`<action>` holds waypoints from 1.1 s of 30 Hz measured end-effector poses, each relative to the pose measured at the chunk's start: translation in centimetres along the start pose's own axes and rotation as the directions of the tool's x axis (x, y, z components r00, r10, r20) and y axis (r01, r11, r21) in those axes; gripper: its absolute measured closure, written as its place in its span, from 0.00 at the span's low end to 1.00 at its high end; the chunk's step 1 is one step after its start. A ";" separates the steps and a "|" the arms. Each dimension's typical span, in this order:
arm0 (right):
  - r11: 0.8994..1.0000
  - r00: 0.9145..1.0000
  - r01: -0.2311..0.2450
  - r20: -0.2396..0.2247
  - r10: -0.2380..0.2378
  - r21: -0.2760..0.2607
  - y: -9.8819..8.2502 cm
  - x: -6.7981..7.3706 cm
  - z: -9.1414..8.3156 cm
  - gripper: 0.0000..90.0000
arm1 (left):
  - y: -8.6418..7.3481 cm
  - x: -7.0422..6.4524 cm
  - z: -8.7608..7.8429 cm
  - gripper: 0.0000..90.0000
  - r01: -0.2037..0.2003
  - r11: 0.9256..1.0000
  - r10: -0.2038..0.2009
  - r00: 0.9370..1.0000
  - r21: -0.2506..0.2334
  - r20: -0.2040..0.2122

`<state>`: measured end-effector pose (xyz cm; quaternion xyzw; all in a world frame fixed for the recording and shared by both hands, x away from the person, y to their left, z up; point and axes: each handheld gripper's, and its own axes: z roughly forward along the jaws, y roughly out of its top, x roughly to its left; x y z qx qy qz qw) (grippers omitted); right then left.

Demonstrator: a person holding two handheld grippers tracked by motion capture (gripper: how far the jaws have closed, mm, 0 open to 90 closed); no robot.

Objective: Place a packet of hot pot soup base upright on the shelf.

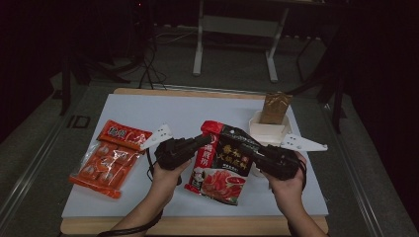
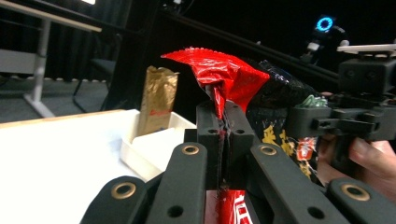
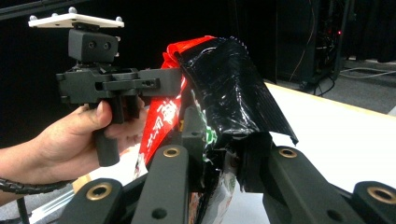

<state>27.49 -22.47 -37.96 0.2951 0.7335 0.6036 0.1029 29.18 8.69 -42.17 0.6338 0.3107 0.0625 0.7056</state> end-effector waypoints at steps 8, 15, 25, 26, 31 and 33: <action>0.999 0.999 0.051 -0.015 -0.051 -0.015 1.3 0.3 -0.5 0.86 | 1.2 -0.3 -0.4 0.86 -0.027 0.999 0.026 0.999 0.034 0.024; 0.995 0.995 0.102 -0.001 -0.102 -0.021 2.4 0.4 -1.1 0.86 | 1.8 -0.6 -1.5 0.63 -0.095 0.994 0.097 0.995 0.063 -0.031; 0.992 0.993 0.118 0.014 -0.117 -0.053 4.5 -1.9 -2.6 0.85 | 0.8 -0.8 -3.7 0.28 -0.168 0.979 0.172 0.985 0.118 -0.021; 0.991 0.993 0.119 0.018 -0.118 -0.056 4.7 -2.2 -2.7 0.85 | 0.6 -0.8 -3.9 0.26 -0.166 0.978 0.170 0.985 0.123 -0.021; 0.988 0.990 0.138 0.040 -0.135 -0.065 5.2 -3.0 -3.4 0.85 | -0.3 -0.9 -4.9 0.19 -0.180 0.970 0.190 0.981 0.165 -0.047; 0.988 0.990 0.137 0.052 -0.133 -0.068 5.4 -3.4 -3.6 0.85 | -0.7 -1.0 -5.2 0.15 -0.185 0.965 0.200 0.978 0.187 -0.066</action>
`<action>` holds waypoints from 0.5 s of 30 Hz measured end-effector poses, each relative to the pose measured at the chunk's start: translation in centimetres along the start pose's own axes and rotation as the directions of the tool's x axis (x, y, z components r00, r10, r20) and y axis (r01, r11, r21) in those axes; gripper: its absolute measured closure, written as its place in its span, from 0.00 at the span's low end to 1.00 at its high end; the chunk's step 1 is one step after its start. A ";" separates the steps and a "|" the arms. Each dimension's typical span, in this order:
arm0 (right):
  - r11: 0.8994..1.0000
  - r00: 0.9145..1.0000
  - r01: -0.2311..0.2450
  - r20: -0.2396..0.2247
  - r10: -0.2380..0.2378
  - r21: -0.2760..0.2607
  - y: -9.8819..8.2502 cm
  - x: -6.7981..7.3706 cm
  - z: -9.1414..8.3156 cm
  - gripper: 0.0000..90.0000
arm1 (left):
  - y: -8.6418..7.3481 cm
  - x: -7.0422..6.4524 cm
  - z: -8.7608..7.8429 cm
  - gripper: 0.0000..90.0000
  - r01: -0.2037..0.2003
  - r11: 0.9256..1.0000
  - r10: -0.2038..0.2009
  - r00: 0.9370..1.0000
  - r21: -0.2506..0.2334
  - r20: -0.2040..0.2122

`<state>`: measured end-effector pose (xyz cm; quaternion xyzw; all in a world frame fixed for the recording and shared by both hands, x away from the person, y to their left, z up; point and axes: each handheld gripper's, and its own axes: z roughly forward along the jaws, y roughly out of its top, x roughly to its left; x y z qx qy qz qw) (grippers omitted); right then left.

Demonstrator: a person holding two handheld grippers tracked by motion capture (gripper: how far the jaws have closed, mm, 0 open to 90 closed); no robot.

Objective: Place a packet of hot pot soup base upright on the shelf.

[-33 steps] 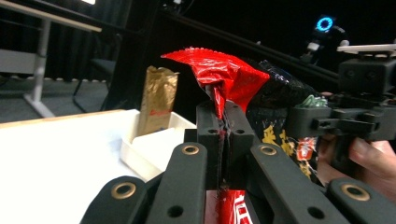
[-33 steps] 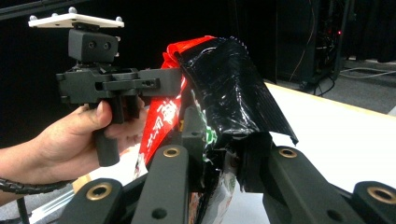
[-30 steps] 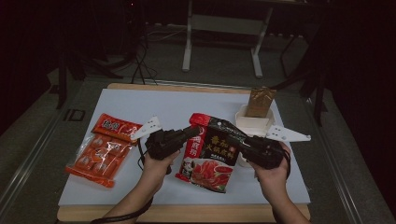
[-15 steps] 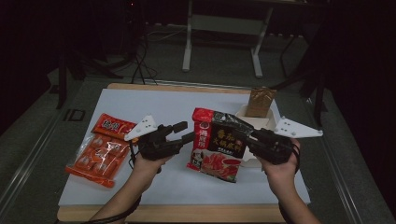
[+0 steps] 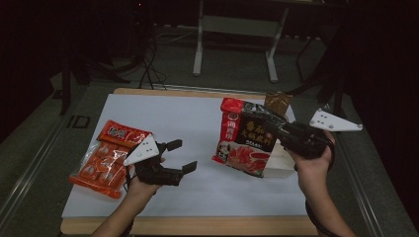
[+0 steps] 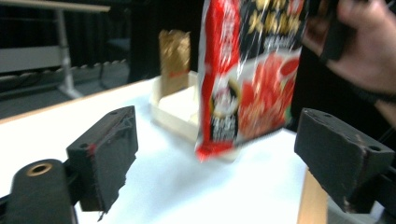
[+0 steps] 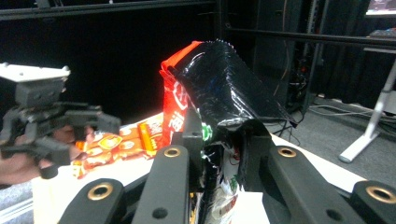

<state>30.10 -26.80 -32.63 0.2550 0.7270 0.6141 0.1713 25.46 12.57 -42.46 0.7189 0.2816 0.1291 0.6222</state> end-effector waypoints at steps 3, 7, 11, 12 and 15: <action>1.000 1.000 0.004 0.015 -0.003 -0.009 0.2 -0.7 -0.3 0.85 | -0.6 -0.1 -0.5 0.02 0.008 1.000 -0.008 1.000 0.028 -0.023; 1.000 0.999 0.013 0.042 -0.012 -0.026 0.6 -1.8 -0.7 0.85 | -1.5 -0.3 -1.3 0.01 -0.025 0.999 0.028 0.997 0.040 -0.067; 0.999 0.998 0.012 0.062 -0.010 -0.035 0.9 -2.8 -1.0 0.85 | -2.4 -0.3 -2.0 0.01 -0.022 0.999 0.025 0.996 0.038 -0.083; 0.999 0.997 0.011 0.076 -0.007 -0.041 1.1 -3.5 -1.3 0.85 | -2.5 -0.3 -2.1 0.01 -0.023 0.999 0.027 0.995 0.043 -0.093; 0.999 0.996 0.015 0.092 -0.010 -0.052 1.3 -4.5 -1.7 0.85 | -3.1 -0.4 -2.3 0.01 -0.027 0.998 0.035 0.989 0.056 -0.142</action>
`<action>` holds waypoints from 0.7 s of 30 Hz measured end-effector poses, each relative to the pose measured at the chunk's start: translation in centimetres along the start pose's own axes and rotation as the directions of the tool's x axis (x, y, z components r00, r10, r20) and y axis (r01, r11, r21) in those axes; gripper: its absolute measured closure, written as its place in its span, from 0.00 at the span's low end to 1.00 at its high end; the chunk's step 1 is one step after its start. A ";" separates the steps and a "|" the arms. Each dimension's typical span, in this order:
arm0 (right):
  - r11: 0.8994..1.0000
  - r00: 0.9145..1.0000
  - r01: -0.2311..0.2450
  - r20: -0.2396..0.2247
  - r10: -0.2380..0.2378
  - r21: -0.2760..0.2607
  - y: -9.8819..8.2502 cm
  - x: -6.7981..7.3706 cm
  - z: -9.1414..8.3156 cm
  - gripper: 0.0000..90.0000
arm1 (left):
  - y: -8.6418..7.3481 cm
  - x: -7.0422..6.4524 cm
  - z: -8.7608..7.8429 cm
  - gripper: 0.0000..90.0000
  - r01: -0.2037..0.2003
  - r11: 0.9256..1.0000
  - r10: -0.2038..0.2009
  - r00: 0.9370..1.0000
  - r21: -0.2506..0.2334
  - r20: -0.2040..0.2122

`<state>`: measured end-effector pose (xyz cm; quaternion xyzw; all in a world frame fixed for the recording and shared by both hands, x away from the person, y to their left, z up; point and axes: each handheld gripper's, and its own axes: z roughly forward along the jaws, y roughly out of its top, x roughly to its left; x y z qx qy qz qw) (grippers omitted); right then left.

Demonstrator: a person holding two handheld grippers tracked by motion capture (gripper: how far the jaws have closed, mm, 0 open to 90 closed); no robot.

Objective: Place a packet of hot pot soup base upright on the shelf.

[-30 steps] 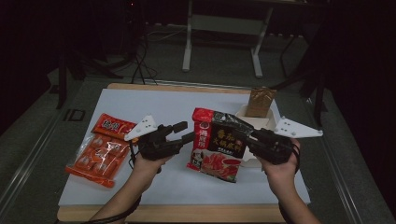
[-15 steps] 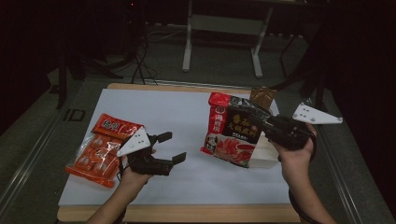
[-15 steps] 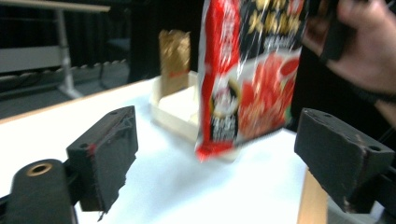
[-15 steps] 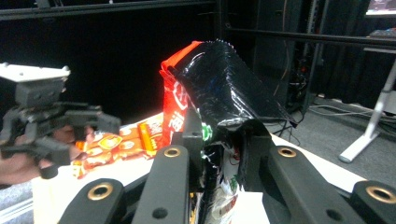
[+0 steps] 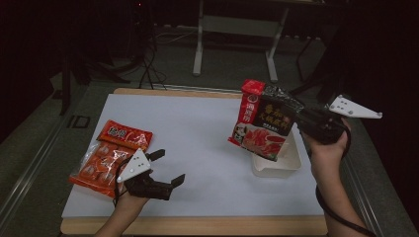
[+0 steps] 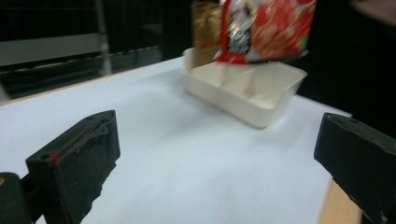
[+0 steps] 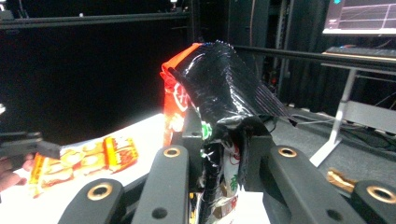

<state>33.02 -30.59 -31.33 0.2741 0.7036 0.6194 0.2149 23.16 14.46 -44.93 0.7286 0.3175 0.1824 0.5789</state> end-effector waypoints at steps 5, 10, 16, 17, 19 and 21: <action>1.000 1.000 0.002 0.031 -0.002 -0.006 0.1 -1.9 -0.4 0.85 | -1.1 -0.5 -0.2 0.01 -0.043 0.999 0.043 0.999 0.001 -0.004; 1.000 0.998 0.010 0.064 -0.010 0.000 -0.1 -3.4 -0.5 0.85 | -1.9 -0.6 -0.2 0.01 -0.062 0.998 0.063 0.998 -0.015 0.001; 0.999 0.993 0.029 0.117 -0.032 0.025 -0.6 -4.9 -0.5 0.85 | -2.9 -0.3 -0.3 0.01 -0.053 0.998 0.054 0.998 -0.028 0.018; 0.999 0.991 0.032 0.128 -0.036 0.031 -0.8 -5.2 -0.4 0.85 | -3.1 -0.4 -0.3 0.01 -0.049 0.998 0.050 0.999 -0.037 0.018; 0.998 0.989 0.038 0.138 -0.044 0.040 -1.1 -5.6 -0.2 0.85 | -3.3 -0.4 -0.3 0.01 -0.040 0.998 0.041 0.999 -0.038 0.017; 0.998 0.985 0.051 0.161 -0.056 0.038 -1.4 -6.0 0.0 0.85 | -3.5 -0.3 -0.4 0.01 -0.026 0.999 0.027 0.999 -0.040 0.021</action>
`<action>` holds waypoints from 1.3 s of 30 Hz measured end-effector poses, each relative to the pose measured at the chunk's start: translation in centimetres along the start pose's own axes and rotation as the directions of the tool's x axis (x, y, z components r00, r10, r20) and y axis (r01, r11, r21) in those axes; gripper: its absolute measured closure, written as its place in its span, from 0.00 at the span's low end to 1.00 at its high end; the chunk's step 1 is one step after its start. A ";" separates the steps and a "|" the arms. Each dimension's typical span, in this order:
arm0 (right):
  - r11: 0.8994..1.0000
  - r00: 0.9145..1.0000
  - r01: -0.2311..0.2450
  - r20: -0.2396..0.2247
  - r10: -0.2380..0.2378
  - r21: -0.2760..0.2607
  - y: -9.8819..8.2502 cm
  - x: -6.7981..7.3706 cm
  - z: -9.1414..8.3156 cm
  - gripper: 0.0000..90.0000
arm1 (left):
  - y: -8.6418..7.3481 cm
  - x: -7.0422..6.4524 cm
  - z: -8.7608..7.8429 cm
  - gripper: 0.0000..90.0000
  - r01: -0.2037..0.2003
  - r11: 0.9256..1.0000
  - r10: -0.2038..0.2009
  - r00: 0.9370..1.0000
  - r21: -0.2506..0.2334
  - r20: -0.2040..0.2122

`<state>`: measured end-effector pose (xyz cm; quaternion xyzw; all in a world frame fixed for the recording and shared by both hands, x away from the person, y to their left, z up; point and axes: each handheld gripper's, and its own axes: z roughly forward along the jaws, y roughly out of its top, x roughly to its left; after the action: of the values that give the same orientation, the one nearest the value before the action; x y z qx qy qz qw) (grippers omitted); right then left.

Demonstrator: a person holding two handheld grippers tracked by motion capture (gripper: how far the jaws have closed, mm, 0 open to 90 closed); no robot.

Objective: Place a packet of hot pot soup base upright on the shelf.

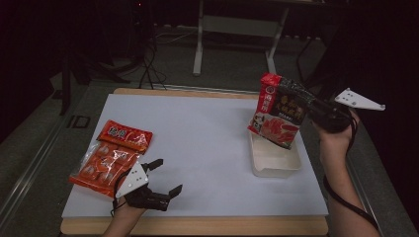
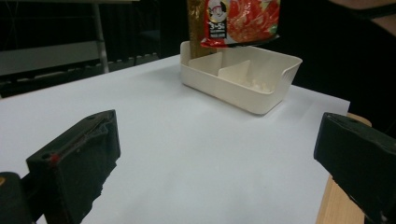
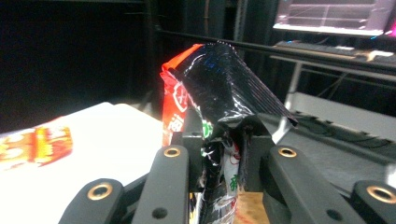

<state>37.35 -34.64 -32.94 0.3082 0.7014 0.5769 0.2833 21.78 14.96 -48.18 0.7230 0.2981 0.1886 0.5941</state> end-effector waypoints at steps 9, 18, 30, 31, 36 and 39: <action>1.000 1.000 0.004 0.022 -0.005 0.007 -1.0 -1.7 0.9 0.85 | -0.5 0.0 -0.4 0.01 0.017 1.000 -0.017 1.000 -0.008 0.005; 0.998 0.999 0.042 0.003 -0.042 0.039 -2.1 -2.7 2.1 0.85 | -0.9 -0.2 -0.3 0.01 -0.016 1.000 0.016 1.000 0.004 0.013; 0.992 0.994 0.101 -0.051 -0.098 0.077 -2.9 -3.3 3.5 0.85 | -1.2 0.1 -0.7 0.01 -0.006 1.000 0.006 1.000 0.001 0.006; 0.992 0.994 0.101 -0.052 -0.097 0.081 -3.0 -3.3 3.5 0.85 | -1.2 0.1 -0.7 0.01 -0.006 1.000 0.006 1.000 0.000 0.007; 0.991 0.993 0.104 -0.057 -0.099 0.087 -3.7 -3.4 4.0 0.85 | -1.4 0.1 -0.6 0.01 0.001 1.000 -0.001 1.000 0.003 0.014; 0.992 0.994 0.097 -0.060 -0.092 0.083 -3.9 -3.6 4.1 0.85 | -1.4 0.1 -0.5 0.01 0.001 1.000 -0.001 1.000 0.010 0.016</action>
<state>42.37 -35.27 -37.36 0.2702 0.7471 0.5404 0.2770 21.25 15.52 -49.50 0.7273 0.2947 0.1810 0.5928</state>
